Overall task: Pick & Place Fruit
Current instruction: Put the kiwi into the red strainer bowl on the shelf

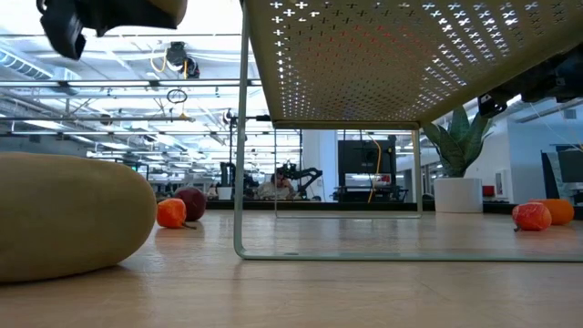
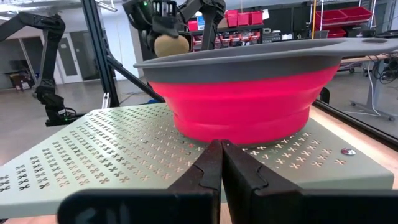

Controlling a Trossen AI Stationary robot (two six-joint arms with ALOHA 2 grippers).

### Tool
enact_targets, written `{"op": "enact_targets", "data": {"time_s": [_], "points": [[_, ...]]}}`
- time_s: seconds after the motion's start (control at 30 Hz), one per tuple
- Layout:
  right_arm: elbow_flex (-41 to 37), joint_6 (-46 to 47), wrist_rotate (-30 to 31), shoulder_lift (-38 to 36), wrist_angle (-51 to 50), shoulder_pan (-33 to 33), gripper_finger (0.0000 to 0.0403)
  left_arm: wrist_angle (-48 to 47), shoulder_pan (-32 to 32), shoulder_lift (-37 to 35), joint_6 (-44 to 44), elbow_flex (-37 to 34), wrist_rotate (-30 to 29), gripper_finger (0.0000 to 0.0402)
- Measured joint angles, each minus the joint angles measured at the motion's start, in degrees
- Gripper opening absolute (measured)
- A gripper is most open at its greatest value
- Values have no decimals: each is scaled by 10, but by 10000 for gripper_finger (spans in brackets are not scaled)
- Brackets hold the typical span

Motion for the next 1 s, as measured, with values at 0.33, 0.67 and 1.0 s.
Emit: {"op": "enact_targets", "data": {"time_s": [0.33,0.67,1.0], "points": [[0,0,0,0,0,0,0,76,2,0,169,0,46,211],[0,0,0,0,0,0,0,271,-12,0,589,0,204,211],[0,0,0,0,0,0,0,439,-11,0,826,1,306,211]]}}
